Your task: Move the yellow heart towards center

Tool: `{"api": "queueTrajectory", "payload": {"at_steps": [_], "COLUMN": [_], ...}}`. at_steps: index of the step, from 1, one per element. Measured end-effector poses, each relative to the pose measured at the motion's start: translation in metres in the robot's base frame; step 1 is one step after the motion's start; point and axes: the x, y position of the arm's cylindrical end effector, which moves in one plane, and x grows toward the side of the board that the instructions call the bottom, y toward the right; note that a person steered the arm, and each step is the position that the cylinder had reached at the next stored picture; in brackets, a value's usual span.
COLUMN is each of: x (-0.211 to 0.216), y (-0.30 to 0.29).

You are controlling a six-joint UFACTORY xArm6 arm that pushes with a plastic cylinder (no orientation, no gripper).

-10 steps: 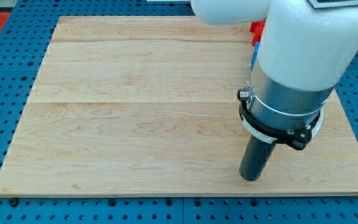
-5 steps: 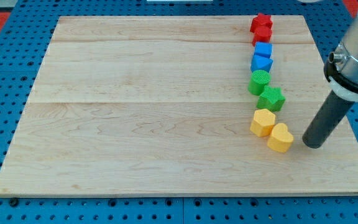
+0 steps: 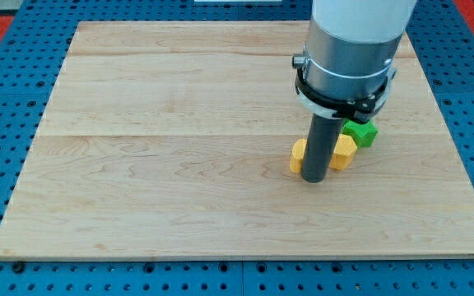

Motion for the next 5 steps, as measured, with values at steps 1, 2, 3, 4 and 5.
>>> {"api": "queueTrajectory", "payload": {"at_steps": [1,2,3,4,5], "x": [-0.015,-0.031,-0.034,-0.036,-0.056], "y": [0.022,0.022,-0.022,-0.089,-0.134]}}
